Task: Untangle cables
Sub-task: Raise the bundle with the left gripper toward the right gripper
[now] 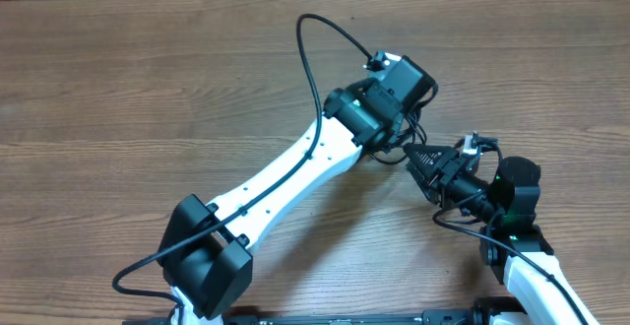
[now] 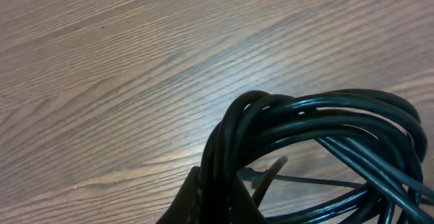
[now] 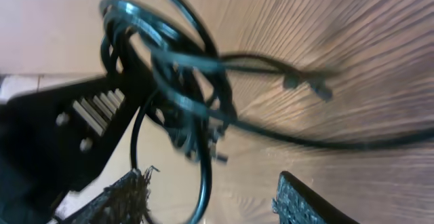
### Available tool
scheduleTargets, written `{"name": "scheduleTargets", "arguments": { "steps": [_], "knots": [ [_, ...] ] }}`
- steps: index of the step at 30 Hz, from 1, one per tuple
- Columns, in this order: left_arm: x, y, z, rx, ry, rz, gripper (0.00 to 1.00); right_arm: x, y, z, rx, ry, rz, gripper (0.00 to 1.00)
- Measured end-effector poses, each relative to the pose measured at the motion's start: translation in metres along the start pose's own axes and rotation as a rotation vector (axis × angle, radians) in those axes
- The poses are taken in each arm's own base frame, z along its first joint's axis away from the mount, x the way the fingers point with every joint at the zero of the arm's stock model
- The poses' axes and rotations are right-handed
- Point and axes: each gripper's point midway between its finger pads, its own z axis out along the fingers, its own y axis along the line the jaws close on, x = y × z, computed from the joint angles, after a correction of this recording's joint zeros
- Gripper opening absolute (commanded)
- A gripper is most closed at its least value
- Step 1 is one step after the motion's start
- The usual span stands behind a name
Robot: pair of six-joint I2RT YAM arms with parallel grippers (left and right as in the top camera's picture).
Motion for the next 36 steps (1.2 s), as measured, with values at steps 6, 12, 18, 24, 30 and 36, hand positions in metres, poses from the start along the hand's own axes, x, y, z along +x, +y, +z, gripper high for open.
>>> {"name": "scheduleTargets", "arguments": {
  "steps": [6, 12, 18, 24, 30, 36],
  "knots": [
    [0.011, -0.017, -0.007, 0.009, 0.013, 0.068, 0.04, -0.011, -0.017, -0.001, 0.073, -0.072, 0.054, 0.27],
    [0.015, -0.025, -0.013, 0.011, 0.009, 0.096, 0.04, -0.013, -0.027, -0.002, 0.116, -0.095, 0.081, 0.20],
    [0.010, -0.033, -0.030, 0.073, -0.011, 0.070, 0.04, -0.014, -0.026, -0.002, 0.114, -0.100, 0.080, 0.11],
    [0.002, -0.057, -0.041, 0.225, -0.021, -0.003, 0.04, -0.014, -0.026, -0.002, 0.115, -0.099, 0.080, 0.04],
    [-0.015, -0.093, -0.054, 0.476, -0.007, -0.177, 0.04, -0.014, -0.027, -0.002, 0.117, -0.099, 0.084, 0.04],
    [-0.044, -0.088, -0.058, 0.642, 0.032, -0.417, 0.04, -0.013, -0.028, -0.002, 0.127, -0.094, 0.088, 0.04]
  ]
}}
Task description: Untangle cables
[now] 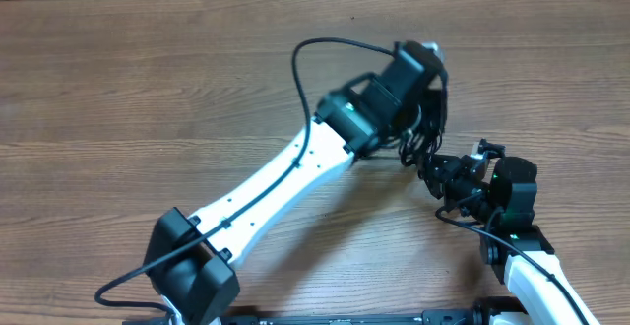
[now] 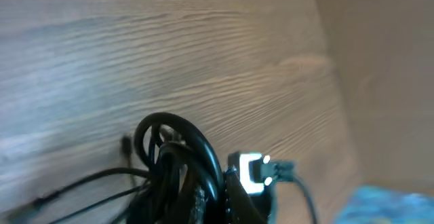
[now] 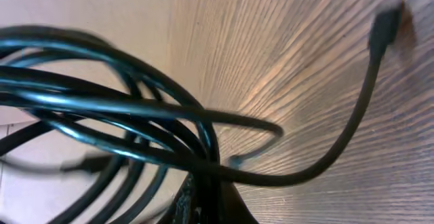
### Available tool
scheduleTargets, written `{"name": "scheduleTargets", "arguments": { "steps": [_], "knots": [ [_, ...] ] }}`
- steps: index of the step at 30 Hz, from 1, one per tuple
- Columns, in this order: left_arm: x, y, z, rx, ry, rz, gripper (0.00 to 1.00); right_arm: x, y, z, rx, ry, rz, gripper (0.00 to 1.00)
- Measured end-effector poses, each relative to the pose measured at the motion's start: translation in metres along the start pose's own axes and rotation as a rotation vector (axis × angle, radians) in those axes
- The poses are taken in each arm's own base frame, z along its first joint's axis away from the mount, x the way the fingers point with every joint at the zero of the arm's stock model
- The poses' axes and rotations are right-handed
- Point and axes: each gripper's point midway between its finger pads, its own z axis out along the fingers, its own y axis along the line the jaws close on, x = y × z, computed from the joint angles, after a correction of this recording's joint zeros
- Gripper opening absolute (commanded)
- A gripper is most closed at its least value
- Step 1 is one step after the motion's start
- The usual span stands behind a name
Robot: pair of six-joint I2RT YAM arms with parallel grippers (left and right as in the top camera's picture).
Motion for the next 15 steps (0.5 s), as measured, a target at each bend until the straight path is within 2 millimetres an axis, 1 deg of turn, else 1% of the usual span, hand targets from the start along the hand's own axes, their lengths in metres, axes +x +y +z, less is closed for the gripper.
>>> {"name": "scheduleTargets", "arguments": {
  "steps": [3, 6, 7, 9, 11, 15],
  "knots": [
    [-0.016, 0.013, -0.006, 0.024, 0.010, -0.153, 0.04, 0.000, 0.001, 0.000, 0.000, 0.004, -0.013, 0.04],
    [-0.032, 0.031, -0.013, 0.034, 0.012, -0.314, 0.04, 0.000, 0.002, 0.000, -0.002, 0.004, -0.041, 0.05],
    [-0.036, 0.037, -0.016, 0.030, 0.019, -0.373, 0.04, 0.000, 0.002, 0.000, 0.001, 0.001, -0.052, 0.05],
    [-0.042, 0.058, -0.023, 0.005, 0.037, -0.553, 0.04, -0.002, 0.000, 0.000, 0.010, -0.010, -0.082, 0.06],
    [-0.049, 0.066, -0.027, 0.004, 0.029, -0.631, 0.04, -0.003, -0.002, 0.000, 0.017, -0.016, -0.115, 0.06],
    [-0.059, 0.079, -0.033, -0.002, 0.012, -0.710, 0.04, -0.005, -0.004, 0.000, 0.029, -0.026, -0.186, 0.06]
  ]
}}
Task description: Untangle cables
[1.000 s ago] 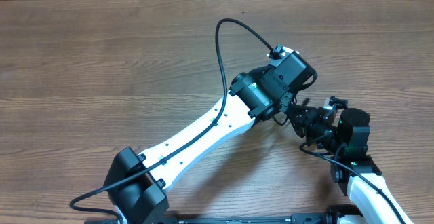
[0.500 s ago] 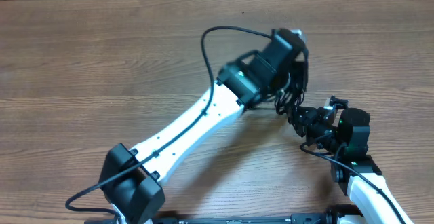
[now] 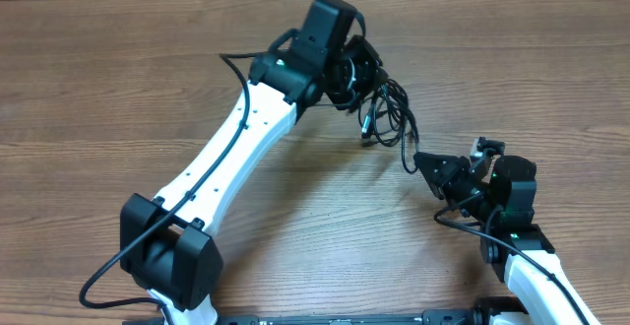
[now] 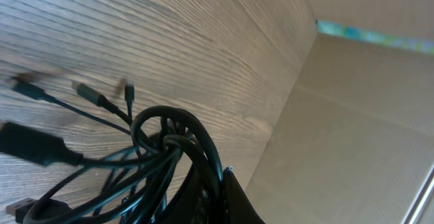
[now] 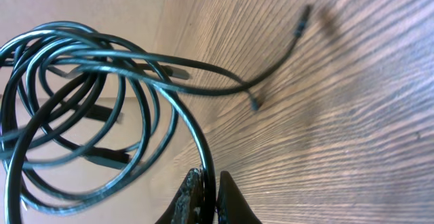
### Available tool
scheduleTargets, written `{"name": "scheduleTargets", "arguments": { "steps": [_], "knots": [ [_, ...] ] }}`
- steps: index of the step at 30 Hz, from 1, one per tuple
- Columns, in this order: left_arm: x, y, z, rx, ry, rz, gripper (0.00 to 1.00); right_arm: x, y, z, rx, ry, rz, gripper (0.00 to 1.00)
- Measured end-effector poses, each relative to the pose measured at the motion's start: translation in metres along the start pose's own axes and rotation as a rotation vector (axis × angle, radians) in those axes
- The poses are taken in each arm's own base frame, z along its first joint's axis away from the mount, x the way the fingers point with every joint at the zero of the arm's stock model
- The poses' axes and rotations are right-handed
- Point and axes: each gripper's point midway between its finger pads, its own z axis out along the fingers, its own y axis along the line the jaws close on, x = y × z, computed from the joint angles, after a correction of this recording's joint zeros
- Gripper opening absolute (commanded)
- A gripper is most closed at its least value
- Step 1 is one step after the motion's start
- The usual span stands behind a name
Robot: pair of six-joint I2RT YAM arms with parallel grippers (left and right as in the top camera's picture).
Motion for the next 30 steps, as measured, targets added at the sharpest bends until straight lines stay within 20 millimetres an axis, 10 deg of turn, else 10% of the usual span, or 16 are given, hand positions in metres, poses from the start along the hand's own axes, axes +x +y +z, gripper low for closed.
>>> {"name": "scheduleTargets", "arguments": {
  "steps": [12, 23, 30],
  "knots": [
    [-0.062, -0.006, -0.033, 0.114, -0.024, 0.033, 0.04, -0.001, -0.003, 0.000, 0.018, -0.005, -0.134, 0.33],
    [-0.036, -0.013, -0.035, 0.195, 0.064, 0.683, 0.04, -0.027, 0.077, -0.012, -0.027, 0.031, -0.206, 0.64],
    [-0.009, -0.016, -0.041, 0.306, 0.177, 0.899, 0.04, -0.027, 0.077, -0.013, -0.027, 0.036, -0.209, 0.67]
  ]
}}
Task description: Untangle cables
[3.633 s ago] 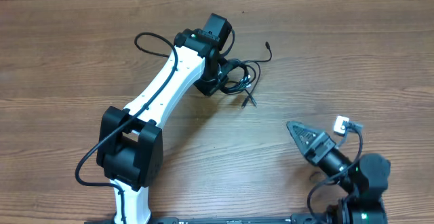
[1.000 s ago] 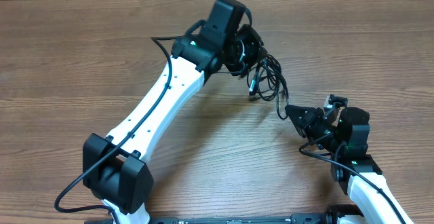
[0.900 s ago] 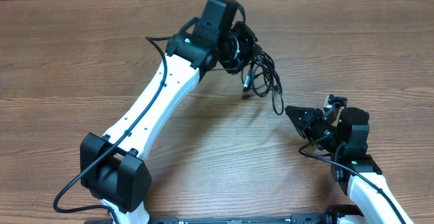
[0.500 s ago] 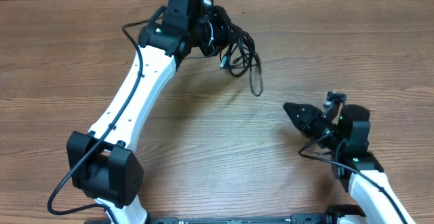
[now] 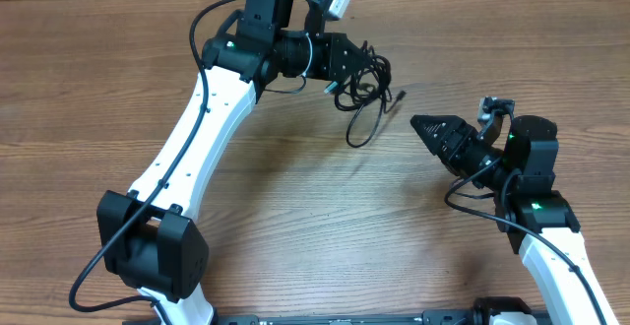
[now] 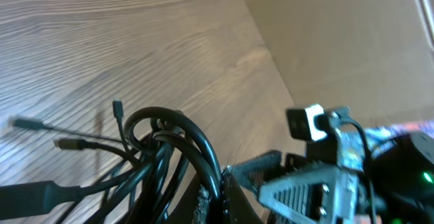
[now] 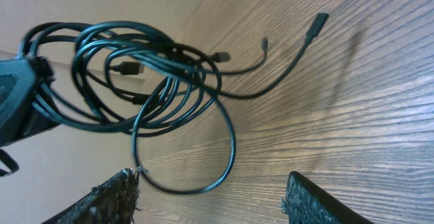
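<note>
A tangle of black cables hangs from my left gripper, which is shut on its thick coils at the far side of the table. In the left wrist view the coils rise out of the closed left gripper. One thin loop droops below the bundle, and a plug end sticks out to the right. My right gripper stands open to the right of the tangle, apart from it, with nothing between its fingers.
The wooden table spreads to the left and front of both arms. A beige cardboard wall runs along the far edge behind the bundle. Thin plug ends dangle just above the wood.
My right gripper was shut on one strand of the tangle; now it is open, holds nothing and sits further right. The left gripper with the bundle has shifted slightly left and further back.
Both grippers were close together at mid-right, the left shut on the bundle and the right open beside it. Then the right was shut on a strand. The left then held the bundle further back and left, strands spread between. Now the right has let go.
</note>
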### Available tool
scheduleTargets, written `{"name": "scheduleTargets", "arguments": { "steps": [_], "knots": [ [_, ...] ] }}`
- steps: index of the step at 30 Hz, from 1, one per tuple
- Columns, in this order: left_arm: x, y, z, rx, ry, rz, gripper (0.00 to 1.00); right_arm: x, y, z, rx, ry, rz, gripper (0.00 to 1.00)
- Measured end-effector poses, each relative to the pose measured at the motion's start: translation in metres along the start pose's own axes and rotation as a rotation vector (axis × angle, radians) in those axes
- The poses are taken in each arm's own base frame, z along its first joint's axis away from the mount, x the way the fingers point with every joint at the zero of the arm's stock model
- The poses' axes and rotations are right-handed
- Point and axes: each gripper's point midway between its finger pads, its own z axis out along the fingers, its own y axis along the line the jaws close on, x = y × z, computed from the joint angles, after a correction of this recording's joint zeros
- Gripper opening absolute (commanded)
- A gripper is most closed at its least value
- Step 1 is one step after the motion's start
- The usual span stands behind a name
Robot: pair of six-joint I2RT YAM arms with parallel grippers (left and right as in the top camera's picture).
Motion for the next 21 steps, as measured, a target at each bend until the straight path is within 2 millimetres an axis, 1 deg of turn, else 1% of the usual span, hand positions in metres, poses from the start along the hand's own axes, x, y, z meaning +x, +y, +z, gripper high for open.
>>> {"name": "scheduleTargets", "arguments": {
  "steps": [4, 7, 10, 14, 16, 19, 21],
  "knots": [
    [0.005, -0.013, -0.001, 0.077, 0.026, 0.019, 0.04, -0.004, -0.003, 0.000, 0.017, -0.020, -0.004, 0.68],
    [0.007, -0.022, -0.002, 0.130, 0.045, -0.002, 0.04, -0.008, -0.004, 0.002, 0.018, -0.033, -0.047, 0.70],
    [0.009, -0.028, -0.003, 0.160, 0.058, -0.038, 0.04, -0.011, -0.003, 0.006, 0.008, -0.040, -0.131, 0.72],
    [0.009, -0.037, -0.004, 0.208, 0.070, -0.071, 0.04, -0.019, 0.002, 0.010, -0.017, -0.061, -0.275, 0.72],
    [0.009, -0.040, -0.005, 0.225, 0.074, -0.092, 0.04, -0.020, 0.004, 0.011, -0.025, -0.066, -0.310, 0.72],
    [0.009, -0.042, -0.006, 0.233, 0.078, -0.110, 0.04, -0.020, 0.008, 0.014, -0.058, -0.055, -0.348, 0.72],
    [0.009, -0.043, -0.005, 0.235, 0.082, -0.117, 0.04, -0.015, 0.012, 0.018, -0.091, -0.031, -0.381, 0.73]
  ]
}}
